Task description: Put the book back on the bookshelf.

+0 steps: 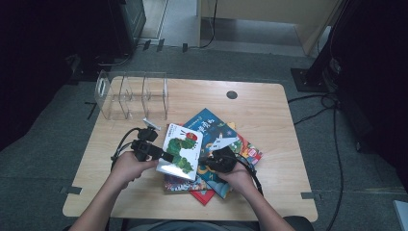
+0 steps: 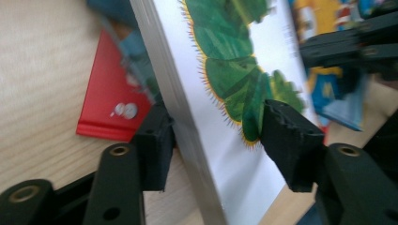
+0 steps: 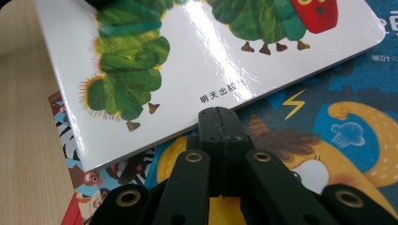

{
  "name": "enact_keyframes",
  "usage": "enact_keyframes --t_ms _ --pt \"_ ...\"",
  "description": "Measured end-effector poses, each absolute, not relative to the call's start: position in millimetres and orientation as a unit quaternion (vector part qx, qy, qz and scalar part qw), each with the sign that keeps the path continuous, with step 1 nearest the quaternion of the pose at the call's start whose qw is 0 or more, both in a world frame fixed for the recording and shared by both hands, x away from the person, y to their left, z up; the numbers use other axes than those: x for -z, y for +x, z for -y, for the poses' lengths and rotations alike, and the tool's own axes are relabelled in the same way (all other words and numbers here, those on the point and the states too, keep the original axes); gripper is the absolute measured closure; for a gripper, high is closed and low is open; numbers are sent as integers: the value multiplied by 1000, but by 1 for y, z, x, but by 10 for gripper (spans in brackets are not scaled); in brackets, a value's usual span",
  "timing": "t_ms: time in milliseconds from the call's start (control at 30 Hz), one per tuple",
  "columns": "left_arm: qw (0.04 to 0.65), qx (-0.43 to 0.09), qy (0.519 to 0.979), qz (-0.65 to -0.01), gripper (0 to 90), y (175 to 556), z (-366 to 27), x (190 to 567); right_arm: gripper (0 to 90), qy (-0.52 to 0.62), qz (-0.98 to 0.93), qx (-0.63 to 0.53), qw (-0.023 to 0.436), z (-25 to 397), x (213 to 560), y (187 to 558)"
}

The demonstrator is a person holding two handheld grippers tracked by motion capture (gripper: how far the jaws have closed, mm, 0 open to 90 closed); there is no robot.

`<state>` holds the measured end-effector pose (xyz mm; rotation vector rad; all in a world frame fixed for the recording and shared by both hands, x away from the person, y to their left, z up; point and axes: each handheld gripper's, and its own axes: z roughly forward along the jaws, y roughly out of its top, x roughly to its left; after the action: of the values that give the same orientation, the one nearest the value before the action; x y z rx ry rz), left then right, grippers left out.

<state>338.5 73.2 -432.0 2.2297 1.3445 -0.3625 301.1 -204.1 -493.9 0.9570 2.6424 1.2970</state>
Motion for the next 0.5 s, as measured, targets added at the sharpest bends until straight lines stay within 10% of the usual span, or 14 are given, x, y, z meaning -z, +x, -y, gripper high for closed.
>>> enact_keyframes --t_ms 500 --pt "252 99 845 -460 583 356 -31 384 897 290 -859 -421 15 196 493 311"
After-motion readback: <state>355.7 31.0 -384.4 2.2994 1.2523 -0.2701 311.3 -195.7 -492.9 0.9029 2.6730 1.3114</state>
